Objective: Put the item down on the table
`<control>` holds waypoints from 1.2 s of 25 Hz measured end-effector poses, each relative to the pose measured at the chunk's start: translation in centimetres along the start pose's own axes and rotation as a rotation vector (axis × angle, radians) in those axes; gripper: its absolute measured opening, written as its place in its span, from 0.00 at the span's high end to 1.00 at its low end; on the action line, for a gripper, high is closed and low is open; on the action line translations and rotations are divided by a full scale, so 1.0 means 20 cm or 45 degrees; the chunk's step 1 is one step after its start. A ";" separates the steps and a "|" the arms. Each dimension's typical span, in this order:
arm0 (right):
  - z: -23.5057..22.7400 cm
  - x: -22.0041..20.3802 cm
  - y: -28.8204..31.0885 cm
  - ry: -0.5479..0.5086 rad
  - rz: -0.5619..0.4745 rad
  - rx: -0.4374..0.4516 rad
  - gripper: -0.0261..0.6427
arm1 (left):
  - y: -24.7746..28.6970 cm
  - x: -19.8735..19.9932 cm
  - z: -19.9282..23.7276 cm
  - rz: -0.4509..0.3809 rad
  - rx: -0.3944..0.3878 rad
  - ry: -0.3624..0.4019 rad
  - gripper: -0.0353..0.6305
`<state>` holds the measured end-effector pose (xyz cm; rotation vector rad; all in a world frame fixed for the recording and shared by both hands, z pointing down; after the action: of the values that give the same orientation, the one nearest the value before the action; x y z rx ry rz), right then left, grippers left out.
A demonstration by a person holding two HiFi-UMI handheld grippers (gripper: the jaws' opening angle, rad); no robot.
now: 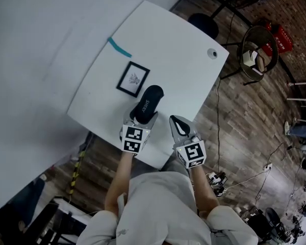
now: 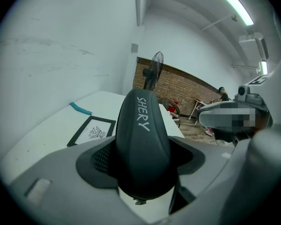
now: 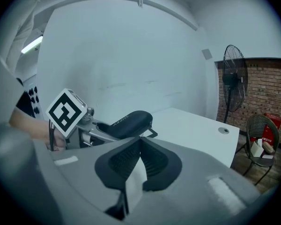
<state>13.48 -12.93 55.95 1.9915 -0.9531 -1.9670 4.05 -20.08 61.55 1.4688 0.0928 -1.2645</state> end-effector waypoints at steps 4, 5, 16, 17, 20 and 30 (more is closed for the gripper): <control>-0.05 -0.03 0.07 0.007 0.039 0.053 0.95 | 0.10 0.00 0.02 0.034 0.020 -0.014 0.44; -0.06 -0.04 0.08 0.009 0.050 0.066 0.95 | 0.12 0.00 0.03 0.044 0.024 -0.017 0.44; -0.17 -0.11 0.20 0.041 0.116 0.127 0.95 | 0.30 -0.07 0.06 0.192 0.052 -0.032 0.43; -0.18 -0.12 0.21 0.044 0.122 0.127 0.95 | 0.31 -0.08 0.07 0.202 0.053 -0.034 0.43; -0.20 -0.16 0.23 0.054 0.142 0.127 0.95 | 0.35 -0.11 0.08 0.232 0.055 -0.040 0.43; -0.25 -0.17 0.24 0.064 0.176 0.136 0.95 | 0.41 -0.12 0.08 0.298 0.065 -0.037 0.43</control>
<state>16.97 -16.38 61.92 1.9612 -1.1727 -1.8204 7.44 -22.78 69.13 1.4579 -0.1284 -1.1038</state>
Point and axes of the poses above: the fingertips, and each gripper's own axes: y forward along the fingers, z to its left, x out of its top, the point moved 3 cm from there along -y, backward along the fingers, and after that the axes turned 8 degrees about z, right-handed, at the moved point
